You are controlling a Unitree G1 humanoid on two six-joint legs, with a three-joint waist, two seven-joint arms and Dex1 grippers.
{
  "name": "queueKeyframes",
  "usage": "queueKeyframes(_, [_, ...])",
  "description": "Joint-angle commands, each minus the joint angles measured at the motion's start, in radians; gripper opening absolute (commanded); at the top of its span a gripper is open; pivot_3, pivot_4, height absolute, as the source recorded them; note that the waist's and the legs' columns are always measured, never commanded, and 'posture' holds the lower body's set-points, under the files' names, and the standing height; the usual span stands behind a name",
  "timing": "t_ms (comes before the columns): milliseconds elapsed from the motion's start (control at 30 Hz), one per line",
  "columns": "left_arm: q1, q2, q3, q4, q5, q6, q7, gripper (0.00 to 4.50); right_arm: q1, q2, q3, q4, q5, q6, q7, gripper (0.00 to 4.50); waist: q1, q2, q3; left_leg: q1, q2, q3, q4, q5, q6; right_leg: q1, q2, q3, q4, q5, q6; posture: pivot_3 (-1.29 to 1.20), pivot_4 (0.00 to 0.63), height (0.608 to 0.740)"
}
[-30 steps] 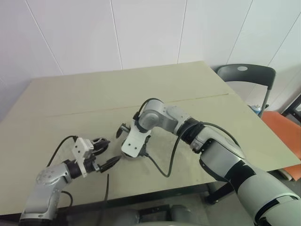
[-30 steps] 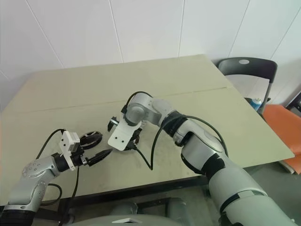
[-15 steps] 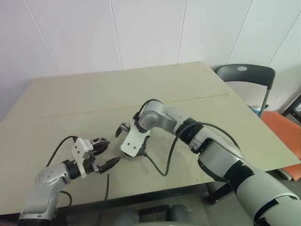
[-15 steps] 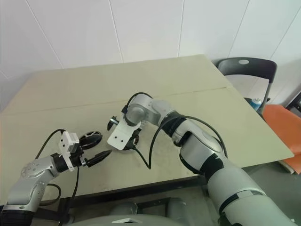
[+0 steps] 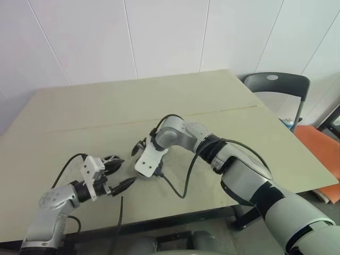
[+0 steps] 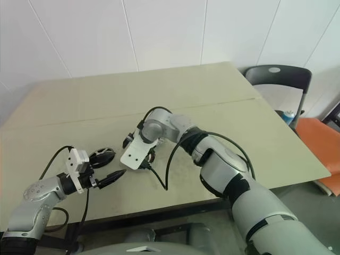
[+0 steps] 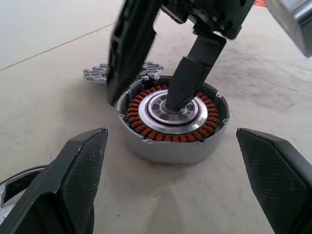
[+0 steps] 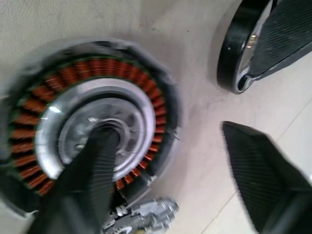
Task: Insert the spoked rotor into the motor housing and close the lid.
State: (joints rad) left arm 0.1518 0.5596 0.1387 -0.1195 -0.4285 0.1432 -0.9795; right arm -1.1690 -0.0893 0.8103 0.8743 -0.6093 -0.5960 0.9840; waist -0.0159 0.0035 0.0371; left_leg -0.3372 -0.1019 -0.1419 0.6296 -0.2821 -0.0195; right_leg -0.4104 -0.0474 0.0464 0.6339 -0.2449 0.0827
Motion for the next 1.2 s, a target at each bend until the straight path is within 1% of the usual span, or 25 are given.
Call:
queueKeyframes(33, [-0.015, 0.014, 0.024, -0.010, -0.017, -0.008, -0.004, 4.50, -0.037, 0.002, -0.021, 0.019, -0.010, -0.001, -0.031, 2.15, 0.000, 0.000, 0.000, 0.000, 0.001, 0.000, 0.000, 0.000, -0.001, 0.000, 0.001, 0.000, 0.000, 0.000, -0.001, 0.00, 0.000, 0.740])
queueKeyframes(67, [-0.016, 0.014, 0.024, -0.006, -0.017, -0.011, -0.005, 4.50, -0.039, 0.003, -0.021, 0.023, -0.013, -0.002, -0.036, 1.84, 0.000, 0.000, 0.000, 0.000, 0.001, 0.000, 0.000, 0.001, -0.002, 0.000, 0.001, 0.000, 0.000, 0.001, -0.002, 0.00, 0.000, 0.740])
queueKeyframes(133, [-0.018, 0.014, 0.022, 0.002, -0.015, -0.015, -0.007, 4.50, -0.042, 0.003, -0.020, 0.031, -0.021, 0.000, -0.048, 1.07, -0.001, 0.000, 0.000, 0.000, 0.003, 0.000, 0.000, 0.002, -0.003, 0.000, 0.002, 0.000, 0.000, 0.001, -0.003, 0.00, 0.000, 0.740])
queueKeyframes(167, [-0.019, 0.013, 0.022, 0.005, -0.014, -0.017, -0.008, 4.50, -0.043, 0.004, -0.021, 0.034, -0.023, 0.001, -0.051, 0.81, -0.001, 0.000, 0.000, 0.000, 0.004, 0.000, 0.000, 0.002, -0.003, 0.000, 0.002, 0.000, 0.000, 0.002, -0.004, 0.00, 0.000, 0.740])
queueKeyframes(400, [-0.029, 0.010, 0.015, 0.023, -0.009, -0.027, -0.010, 4.50, -0.047, 0.000, -0.024, 0.042, -0.024, -0.003, -0.051, 0.81, -0.002, 0.000, 0.000, 0.001, 0.006, 0.000, 0.000, 0.003, -0.005, 0.000, 0.004, 0.000, 0.001, 0.003, -0.005, 0.00, 0.000, 0.740])
queueKeyframes(533, [-0.032, 0.007, 0.010, 0.025, -0.006, -0.031, -0.008, 4.50, -0.037, -0.006, -0.027, 0.025, -0.008, -0.008, -0.017, 0.81, -0.001, 0.000, 0.000, 0.001, 0.006, 0.000, 0.000, 0.003, -0.005, 0.000, 0.004, 0.000, 0.001, 0.003, -0.005, 0.00, 0.000, 0.740])
queueKeyframes(633, [-0.034, 0.005, 0.008, 0.027, -0.005, -0.034, -0.005, 4.50, -0.024, -0.014, -0.029, 0.003, 0.013, -0.014, 0.027, 0.30, -0.001, 0.000, 0.000, 0.001, 0.006, 0.000, 0.000, 0.003, -0.005, 0.000, 0.004, 0.000, 0.001, 0.003, -0.005, 0.00, 0.000, 0.740])
queueKeyframes(667, [-0.035, 0.005, 0.007, 0.027, -0.005, -0.035, -0.004, 4.50, -0.022, -0.016, -0.030, -0.002, 0.016, -0.015, 0.033, 0.04, -0.001, 0.000, 0.000, 0.001, 0.006, 0.000, 0.000, 0.003, -0.005, 0.000, 0.004, 0.000, 0.001, 0.003, -0.005, 0.00, 0.000, 0.740])
queueKeyframes(967, [-0.041, -0.001, 0.001, 0.027, -0.002, -0.034, 0.000, 4.50, -0.025, -0.020, -0.036, -0.016, 0.023, -0.007, 0.040, 0.04, -0.001, 0.000, 0.000, 0.000, 0.006, 0.000, 0.000, 0.003, -0.005, -0.001, 0.004, -0.001, 0.001, 0.003, -0.005, 0.00, 0.000, 0.740])
queueKeyframes(1200, [-0.056, -0.002, -0.008, 0.029, 0.004, -0.026, 0.006, 4.50, -0.028, -0.047, -0.050, -0.085, 0.077, 0.009, 0.153, 0.04, -0.001, 0.000, 0.000, 0.000, 0.006, 0.000, 0.000, 0.003, -0.005, -0.001, 0.004, -0.001, 0.001, 0.003, -0.005, 0.00, 0.000, 0.740])
